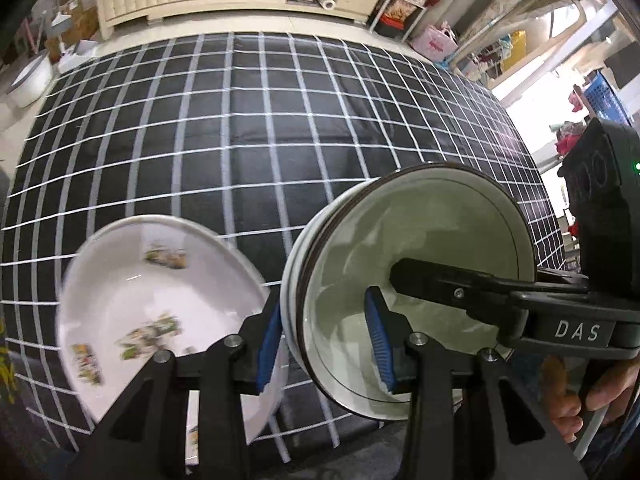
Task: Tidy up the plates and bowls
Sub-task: 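Lift the nested bowls with the left gripper over the cartoon-print plate stack, then lower the nested bowls onto the plate stack and open the left gripper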
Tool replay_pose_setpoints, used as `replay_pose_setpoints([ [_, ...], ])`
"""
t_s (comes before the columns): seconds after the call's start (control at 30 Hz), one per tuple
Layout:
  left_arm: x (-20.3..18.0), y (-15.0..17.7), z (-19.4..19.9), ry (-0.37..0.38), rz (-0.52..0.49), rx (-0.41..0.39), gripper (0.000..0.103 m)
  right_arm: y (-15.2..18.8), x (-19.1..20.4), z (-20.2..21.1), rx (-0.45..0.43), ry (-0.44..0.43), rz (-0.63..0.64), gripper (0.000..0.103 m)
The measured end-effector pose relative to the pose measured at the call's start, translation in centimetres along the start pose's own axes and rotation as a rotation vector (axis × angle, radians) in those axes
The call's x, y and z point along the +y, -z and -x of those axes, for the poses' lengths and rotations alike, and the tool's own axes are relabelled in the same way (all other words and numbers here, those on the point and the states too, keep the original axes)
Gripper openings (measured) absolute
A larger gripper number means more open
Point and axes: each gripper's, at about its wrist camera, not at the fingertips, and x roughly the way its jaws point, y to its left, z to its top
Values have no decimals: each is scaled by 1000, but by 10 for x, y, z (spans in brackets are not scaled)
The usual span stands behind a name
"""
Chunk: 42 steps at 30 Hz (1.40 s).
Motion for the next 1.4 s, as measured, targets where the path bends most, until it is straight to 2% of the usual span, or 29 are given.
replay_pose_setpoints([
  [0.33, 77, 30, 39, -65, 137, -40, 39, -1, 77, -58, 88, -43, 119, 55],
  [0.57, 109, 45, 38, -85, 210, -22, 39, 0, 94, -93, 147, -47, 145, 55],
  [0.87, 124, 57, 30, -75, 239, -1, 39, 5, 92, -106, 173, -40, 136, 55],
  [1.17, 127, 58, 32, -58, 235, -42, 39, 3, 92, -105, 160, -29, 158, 56],
  [1.3, 123, 58, 32, -82, 206, -62, 38, 3, 92, -105, 142, -16, 173, 59],
  [1.4, 117, 59, 35, -130, 176, -80, 38, 4, 95, -103, 125, 18, 199, 67],
])
